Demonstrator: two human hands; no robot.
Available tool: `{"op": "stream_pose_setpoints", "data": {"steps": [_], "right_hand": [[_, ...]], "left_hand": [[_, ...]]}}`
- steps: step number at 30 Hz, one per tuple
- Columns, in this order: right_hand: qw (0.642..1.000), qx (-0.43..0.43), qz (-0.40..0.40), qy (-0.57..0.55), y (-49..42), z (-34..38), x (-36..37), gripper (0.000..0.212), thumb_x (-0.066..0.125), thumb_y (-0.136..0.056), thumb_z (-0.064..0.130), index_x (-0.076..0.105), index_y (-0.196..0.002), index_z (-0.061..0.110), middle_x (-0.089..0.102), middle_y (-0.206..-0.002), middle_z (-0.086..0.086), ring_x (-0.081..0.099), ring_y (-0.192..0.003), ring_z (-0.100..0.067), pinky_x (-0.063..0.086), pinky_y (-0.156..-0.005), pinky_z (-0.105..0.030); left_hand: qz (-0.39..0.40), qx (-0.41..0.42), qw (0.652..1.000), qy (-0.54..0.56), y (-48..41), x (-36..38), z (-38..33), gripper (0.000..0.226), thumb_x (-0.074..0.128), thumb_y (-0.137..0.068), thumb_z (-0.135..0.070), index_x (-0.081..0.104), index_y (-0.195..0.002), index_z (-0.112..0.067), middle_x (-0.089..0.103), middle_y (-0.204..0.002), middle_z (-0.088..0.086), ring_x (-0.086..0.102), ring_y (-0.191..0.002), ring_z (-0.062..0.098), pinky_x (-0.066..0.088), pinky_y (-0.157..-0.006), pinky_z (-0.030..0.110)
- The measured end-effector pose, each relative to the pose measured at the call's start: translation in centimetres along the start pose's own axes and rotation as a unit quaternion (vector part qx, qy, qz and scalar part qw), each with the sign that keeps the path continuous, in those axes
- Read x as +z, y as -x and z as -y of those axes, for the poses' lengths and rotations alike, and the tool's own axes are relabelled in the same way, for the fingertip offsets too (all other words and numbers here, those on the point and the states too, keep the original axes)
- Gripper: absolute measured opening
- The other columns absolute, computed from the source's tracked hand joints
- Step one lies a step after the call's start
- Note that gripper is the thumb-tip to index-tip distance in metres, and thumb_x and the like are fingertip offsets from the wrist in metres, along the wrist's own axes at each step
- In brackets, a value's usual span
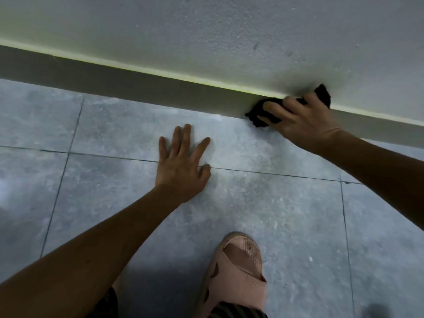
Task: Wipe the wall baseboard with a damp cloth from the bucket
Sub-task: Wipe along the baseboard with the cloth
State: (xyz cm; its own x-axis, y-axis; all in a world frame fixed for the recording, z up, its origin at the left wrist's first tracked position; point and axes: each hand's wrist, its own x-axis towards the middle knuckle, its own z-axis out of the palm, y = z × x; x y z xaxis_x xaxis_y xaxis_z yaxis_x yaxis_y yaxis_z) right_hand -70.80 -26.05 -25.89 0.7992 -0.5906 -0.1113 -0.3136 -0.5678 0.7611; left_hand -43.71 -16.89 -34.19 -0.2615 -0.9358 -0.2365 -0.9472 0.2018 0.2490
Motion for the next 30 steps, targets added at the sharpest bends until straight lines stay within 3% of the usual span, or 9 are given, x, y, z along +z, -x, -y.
{"op": "stream_pose_setpoints", "data": {"steps": [4, 7, 11, 15, 21, 27, 30], "right_hand": [[0.995, 0.043, -0.085, -0.032, -4.0, 1.4, -1.8, 0.035, 0.05, -0.085, 0.012, 0.07, -0.108, 0.028, 0.057, -0.123, 0.001, 0.038, -0.088, -0.022, 0.026, -0.067, -0.037], [0.998, 0.01, -0.064, -0.005, -6.5, 2.4, -2.6, 0.049, 0.035, -0.081, 0.016, 0.07, -0.11, 0.034, 0.036, -0.133, 0.0, 0.033, -0.097, -0.021, 0.025, -0.073, -0.037], [0.998, -0.036, -0.03, -0.033, -5.9, 2.4, -1.3, 0.028, 0.05, -0.076, 0.014, 0.076, -0.084, 0.022, 0.061, -0.124, 0.003, 0.037, -0.093, -0.023, 0.027, -0.074, -0.038], [0.997, -0.066, -0.002, -0.041, -1.5, 1.3, 0.9, 0.017, 0.059, -0.072, 0.01, 0.073, -0.069, 0.019, 0.064, -0.119, -0.001, 0.043, -0.088, -0.025, 0.031, -0.072, -0.038], [0.998, -0.039, 0.043, -0.01, 4.3, -1.4, 2.1, 0.039, 0.041, -0.08, 0.002, 0.074, -0.077, 0.023, 0.062, -0.117, 0.0, 0.038, -0.083, -0.023, 0.026, -0.066, -0.035], [0.997, 0.015, -0.076, 0.004, 1.1, -1.5, 0.1, 0.026, 0.054, -0.086, 0.012, 0.073, -0.095, 0.027, 0.061, -0.119, 0.003, 0.038, -0.084, -0.021, 0.03, -0.066, -0.035], [0.995, 0.014, -0.094, -0.008, -1.8, -0.2, -0.5, 0.04, 0.039, -0.091, 0.011, 0.073, -0.102, 0.028, 0.06, -0.121, 0.004, 0.036, -0.086, -0.021, 0.026, -0.068, -0.036]], "left_hand": [[-0.016, 0.035, 0.999, 0.0, -1.0, 0.2, -1.1, 0.066, 0.025, -0.094, -0.055, -0.003, -0.15, -0.036, -0.019, -0.159, 0.006, -0.015, -0.147, 0.028, -0.007, -0.115, 0.052], [-0.008, 0.058, 0.998, -0.011, -1.7, 0.5, -2.1, 0.067, 0.024, -0.094, -0.056, -0.004, -0.151, -0.034, -0.018, -0.159, 0.006, -0.015, -0.147, 0.027, -0.006, -0.116, 0.051], [0.013, 0.053, 0.998, -0.03, -2.0, 0.5, -2.2, 0.069, 0.02, -0.093, -0.059, -0.008, -0.15, -0.033, -0.019, -0.159, 0.007, -0.016, -0.146, 0.026, -0.006, -0.117, 0.052], [0.034, 0.046, 0.997, -0.046, -2.0, 0.2, -2.4, 0.069, 0.018, -0.093, -0.058, -0.011, -0.149, -0.033, -0.022, -0.158, 0.008, -0.019, -0.146, 0.027, -0.007, -0.116, 0.053], [0.03, 0.054, 0.996, -0.057, -2.0, 0.4, -2.2, 0.069, 0.016, -0.092, -0.059, -0.014, -0.149, -0.032, -0.024, -0.157, 0.009, -0.021, -0.145, 0.029, -0.01, -0.115, 0.052], [0.019, 0.05, 0.997, -0.048, -2.0, 0.5, -2.7, 0.069, 0.021, -0.094, -0.054, -0.009, -0.15, -0.029, -0.021, -0.158, 0.013, -0.019, -0.145, 0.031, -0.009, -0.115, 0.054], [-0.005, 0.072, 0.997, -0.036, -2.1, 0.7, -3.1, 0.065, 0.024, -0.094, -0.049, 0.0, -0.152, -0.03, -0.013, -0.159, 0.014, -0.012, -0.147, 0.031, -0.009, -0.114, 0.052]]}}
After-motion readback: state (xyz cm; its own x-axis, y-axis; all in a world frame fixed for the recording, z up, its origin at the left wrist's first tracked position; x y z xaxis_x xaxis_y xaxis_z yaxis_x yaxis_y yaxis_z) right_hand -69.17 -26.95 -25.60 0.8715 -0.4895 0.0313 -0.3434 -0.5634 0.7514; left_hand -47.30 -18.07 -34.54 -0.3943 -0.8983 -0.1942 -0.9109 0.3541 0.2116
